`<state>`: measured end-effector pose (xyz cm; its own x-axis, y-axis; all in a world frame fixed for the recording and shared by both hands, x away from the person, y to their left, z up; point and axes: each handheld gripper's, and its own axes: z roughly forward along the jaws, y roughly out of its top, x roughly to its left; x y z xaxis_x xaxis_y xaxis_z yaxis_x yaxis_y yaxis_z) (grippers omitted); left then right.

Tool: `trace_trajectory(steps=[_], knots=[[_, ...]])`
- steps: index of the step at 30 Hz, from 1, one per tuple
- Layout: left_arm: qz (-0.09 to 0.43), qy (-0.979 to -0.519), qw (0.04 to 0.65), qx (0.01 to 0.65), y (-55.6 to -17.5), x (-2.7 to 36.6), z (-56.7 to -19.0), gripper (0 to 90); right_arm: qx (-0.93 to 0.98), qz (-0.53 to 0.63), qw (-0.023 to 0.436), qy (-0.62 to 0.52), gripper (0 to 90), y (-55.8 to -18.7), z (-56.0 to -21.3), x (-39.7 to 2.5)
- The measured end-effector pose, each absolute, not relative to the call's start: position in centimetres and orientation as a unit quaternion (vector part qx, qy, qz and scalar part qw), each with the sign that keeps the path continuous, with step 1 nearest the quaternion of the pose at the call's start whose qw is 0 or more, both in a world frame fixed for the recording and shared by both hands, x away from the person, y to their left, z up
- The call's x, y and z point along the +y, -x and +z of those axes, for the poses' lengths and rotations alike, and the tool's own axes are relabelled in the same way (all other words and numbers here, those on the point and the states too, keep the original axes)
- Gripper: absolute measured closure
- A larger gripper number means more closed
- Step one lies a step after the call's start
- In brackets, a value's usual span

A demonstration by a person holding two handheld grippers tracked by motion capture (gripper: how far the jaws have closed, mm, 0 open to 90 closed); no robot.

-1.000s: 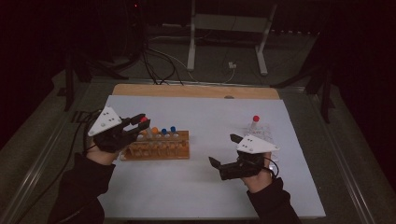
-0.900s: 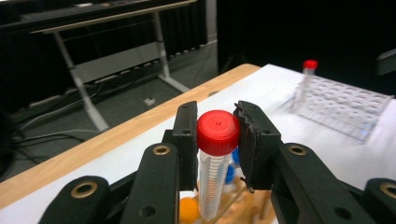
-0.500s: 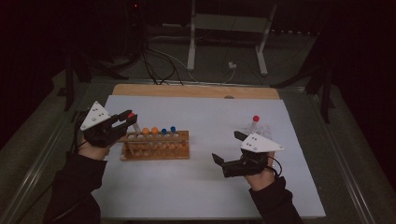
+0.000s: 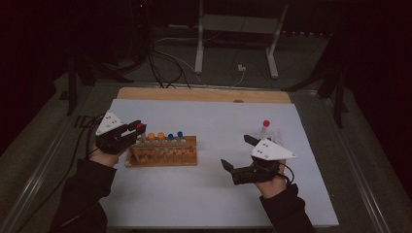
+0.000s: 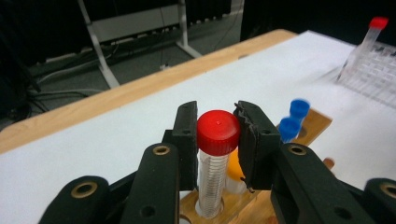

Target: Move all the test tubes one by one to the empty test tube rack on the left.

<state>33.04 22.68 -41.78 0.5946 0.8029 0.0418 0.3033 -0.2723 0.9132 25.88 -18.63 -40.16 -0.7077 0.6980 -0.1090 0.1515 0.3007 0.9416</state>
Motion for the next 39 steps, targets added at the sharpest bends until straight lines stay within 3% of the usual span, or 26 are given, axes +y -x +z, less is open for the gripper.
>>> trace_trajectory(steps=[29,33,39], knots=[[0.226,-0.754,0.467,0.403,-33.4,22.8,-44.2,70.2,0.757,0.53,0.265,-0.276,0.0,-25.7,-39.4,-19.3],[0.22,-0.743,0.489,0.399,-33.1,23.0,-43.1,45.4,0.751,0.537,0.274,-0.272,0.0,-25.8,-39.0,-19.8],[0.217,-0.727,0.53,0.379,-32.0,22.9,-40.9,17.7,0.734,0.543,0.289,-0.289,0.0,-26.5,-38.3,-21.8]])
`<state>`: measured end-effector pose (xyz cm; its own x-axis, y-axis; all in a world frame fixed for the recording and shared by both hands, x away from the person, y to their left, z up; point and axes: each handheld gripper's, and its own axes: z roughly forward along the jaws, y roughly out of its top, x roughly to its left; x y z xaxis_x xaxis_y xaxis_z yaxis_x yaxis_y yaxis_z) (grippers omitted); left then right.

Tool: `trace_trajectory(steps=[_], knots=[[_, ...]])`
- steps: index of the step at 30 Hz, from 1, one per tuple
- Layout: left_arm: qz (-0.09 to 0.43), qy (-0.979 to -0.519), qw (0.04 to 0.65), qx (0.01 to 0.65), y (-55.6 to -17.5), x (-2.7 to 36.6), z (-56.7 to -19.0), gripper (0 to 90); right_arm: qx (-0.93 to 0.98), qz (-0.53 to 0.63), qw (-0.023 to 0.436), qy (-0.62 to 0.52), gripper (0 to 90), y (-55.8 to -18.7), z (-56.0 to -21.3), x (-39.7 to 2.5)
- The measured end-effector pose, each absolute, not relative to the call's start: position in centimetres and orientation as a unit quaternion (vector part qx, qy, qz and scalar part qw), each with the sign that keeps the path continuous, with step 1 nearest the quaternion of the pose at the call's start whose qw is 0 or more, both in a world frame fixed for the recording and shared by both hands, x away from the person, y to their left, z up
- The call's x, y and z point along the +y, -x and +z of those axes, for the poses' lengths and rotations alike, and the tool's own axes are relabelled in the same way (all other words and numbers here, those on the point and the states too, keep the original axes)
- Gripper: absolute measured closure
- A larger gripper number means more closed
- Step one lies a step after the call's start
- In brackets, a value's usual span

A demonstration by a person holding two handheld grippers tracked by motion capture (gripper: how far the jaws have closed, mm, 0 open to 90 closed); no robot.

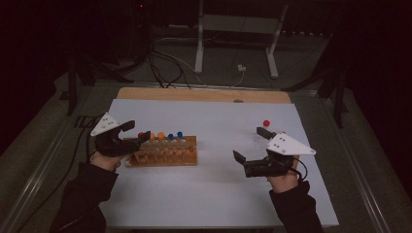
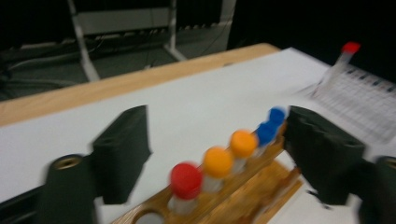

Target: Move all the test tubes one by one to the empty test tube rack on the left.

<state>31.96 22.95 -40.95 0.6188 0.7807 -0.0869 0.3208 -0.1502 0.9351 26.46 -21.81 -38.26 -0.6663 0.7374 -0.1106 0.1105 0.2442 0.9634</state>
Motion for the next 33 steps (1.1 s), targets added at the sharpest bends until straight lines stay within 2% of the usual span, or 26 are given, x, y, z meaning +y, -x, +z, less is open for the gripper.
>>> trace_trajectory(steps=[3,7,19,20,23,25,33], knots=[[0.208,-0.722,0.553,0.361,-31.4,22.7,-40.1,9.8,0.723,0.543,0.293,-0.31,0.0,-27.2,-38.0,-23.4],[0.21,-0.718,0.566,0.347,-30.7,22.2,-39.2,3.6,0.717,0.533,0.296,-0.338,0.0,-28.2,-38.1,-25.4],[0.214,-0.727,0.569,0.319,-29.8,21.1,-38.2,1.3,0.708,0.487,0.295,-0.417,0.0,-31.2,-40.7,-29.9],[0.215,-0.728,0.568,0.319,-29.8,21.0,-38.2,0.9,0.71,0.486,0.285,-0.423,0.0,-31.5,-41.0,-30.2],[0.215,-0.728,0.568,0.319,-29.8,20.9,-38.3,0.7,0.708,0.474,0.276,-0.446,11.2,-32.3,-42.3,-30.7],[0.212,-0.729,0.569,0.317,-29.8,20.9,-38.3,0.7,0.709,0.466,0.267,-0.458,13.1,-33.0,-43.2,-30.8],[0.216,-0.729,0.569,0.313,-29.7,20.8,-38.2,0.7,0.73,0.418,0.249,-0.48,36.5,-35.3,-45.0,-30.1]])
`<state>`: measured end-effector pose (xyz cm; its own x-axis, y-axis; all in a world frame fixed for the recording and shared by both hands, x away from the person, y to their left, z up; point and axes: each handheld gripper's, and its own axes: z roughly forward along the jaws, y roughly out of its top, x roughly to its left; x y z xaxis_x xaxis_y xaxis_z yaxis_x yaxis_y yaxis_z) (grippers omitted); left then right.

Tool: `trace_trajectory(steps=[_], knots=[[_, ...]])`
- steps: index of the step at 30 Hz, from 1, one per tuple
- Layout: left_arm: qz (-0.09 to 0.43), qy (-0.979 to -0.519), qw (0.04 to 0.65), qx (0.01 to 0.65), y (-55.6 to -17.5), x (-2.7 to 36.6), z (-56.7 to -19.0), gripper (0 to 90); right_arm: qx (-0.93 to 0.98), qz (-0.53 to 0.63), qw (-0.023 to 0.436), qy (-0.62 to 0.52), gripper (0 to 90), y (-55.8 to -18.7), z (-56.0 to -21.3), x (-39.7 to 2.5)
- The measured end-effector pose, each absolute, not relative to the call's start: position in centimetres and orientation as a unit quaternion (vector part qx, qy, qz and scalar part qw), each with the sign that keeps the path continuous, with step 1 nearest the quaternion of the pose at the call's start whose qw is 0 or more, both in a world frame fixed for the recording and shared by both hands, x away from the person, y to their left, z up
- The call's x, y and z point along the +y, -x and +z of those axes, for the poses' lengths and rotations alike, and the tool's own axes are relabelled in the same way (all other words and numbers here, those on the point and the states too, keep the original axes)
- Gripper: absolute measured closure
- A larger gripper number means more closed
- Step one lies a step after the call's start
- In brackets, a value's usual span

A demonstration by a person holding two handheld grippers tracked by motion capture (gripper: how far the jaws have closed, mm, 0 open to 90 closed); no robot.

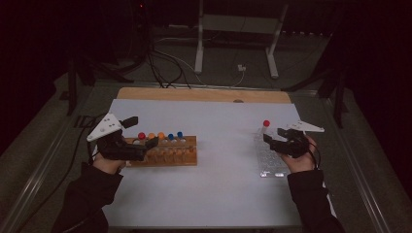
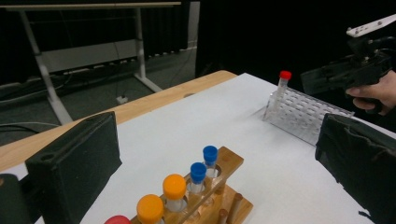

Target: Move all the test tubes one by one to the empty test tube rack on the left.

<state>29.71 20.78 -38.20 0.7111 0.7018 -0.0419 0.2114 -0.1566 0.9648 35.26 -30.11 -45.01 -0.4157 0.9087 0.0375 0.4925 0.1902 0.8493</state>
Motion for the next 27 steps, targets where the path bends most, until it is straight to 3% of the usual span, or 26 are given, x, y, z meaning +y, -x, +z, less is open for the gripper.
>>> trace_trajectory(steps=[6,14,18,27], knots=[[0.215,-0.731,0.569,0.307,-29.6,20.7,-38.2,0.7,0.749,0.372,0.254,-0.486,57.0,-36.7,-45.5,-29.5],[0.216,-0.734,0.566,0.305,-29.6,20.6,-38.2,0.7,0.754,0.368,0.238,-0.49,64.9,-38.2,-45.8,-28.9],[0.215,-0.734,0.567,0.306,-29.6,20.7,-38.2,0.7,0.758,0.36,0.242,-0.488,74.1,-38.5,-45.8,-28.6],[0.213,-0.734,0.567,0.306,-29.6,20.6,-38.1,0.8,0.742,0.387,0.257,-0.484,75.1,-37.4,-44.0,-29.1]])
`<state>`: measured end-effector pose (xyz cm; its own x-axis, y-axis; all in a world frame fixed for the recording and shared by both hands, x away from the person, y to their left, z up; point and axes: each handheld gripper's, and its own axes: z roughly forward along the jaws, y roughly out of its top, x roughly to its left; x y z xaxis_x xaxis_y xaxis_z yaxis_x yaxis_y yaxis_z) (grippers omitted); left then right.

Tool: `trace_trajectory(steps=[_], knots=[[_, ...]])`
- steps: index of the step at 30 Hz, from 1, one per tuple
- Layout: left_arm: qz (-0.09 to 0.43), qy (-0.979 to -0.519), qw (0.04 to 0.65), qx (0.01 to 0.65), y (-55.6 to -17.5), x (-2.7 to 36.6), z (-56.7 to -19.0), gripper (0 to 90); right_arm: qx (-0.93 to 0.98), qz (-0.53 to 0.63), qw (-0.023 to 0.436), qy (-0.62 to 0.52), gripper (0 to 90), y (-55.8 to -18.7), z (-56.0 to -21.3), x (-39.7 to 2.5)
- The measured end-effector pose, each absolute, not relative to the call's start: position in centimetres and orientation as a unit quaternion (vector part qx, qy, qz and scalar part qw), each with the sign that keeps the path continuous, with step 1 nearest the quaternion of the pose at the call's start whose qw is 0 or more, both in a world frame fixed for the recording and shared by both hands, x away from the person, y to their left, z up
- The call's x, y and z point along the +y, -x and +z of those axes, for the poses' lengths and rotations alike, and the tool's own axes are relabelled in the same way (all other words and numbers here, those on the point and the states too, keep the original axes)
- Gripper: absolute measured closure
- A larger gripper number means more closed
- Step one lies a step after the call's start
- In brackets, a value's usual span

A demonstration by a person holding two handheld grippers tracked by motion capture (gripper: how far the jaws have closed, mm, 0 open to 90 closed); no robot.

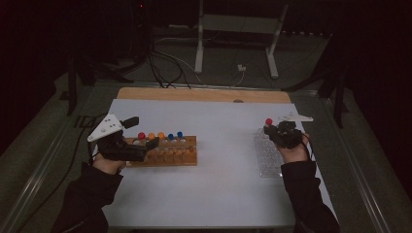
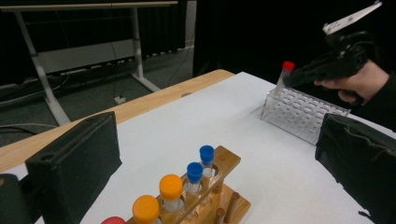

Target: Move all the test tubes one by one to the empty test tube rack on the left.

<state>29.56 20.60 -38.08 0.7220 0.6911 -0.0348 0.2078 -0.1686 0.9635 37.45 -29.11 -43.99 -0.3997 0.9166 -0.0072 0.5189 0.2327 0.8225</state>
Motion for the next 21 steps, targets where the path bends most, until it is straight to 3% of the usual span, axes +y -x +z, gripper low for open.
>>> trace_trajectory(steps=[8,21], knots=[[0.196,-0.744,0.569,0.291,-29.1,19.3,-37.8,0.8,0.733,0.432,0.283,-0.442,75.1,-34.6,-39.9,-28.7],[0.151,-0.766,0.577,0.242,-27.5,16.1,-37.6,0.8,0.796,0.457,0.221,-0.329,75.1,-31.3,-39.0,-21.4]])
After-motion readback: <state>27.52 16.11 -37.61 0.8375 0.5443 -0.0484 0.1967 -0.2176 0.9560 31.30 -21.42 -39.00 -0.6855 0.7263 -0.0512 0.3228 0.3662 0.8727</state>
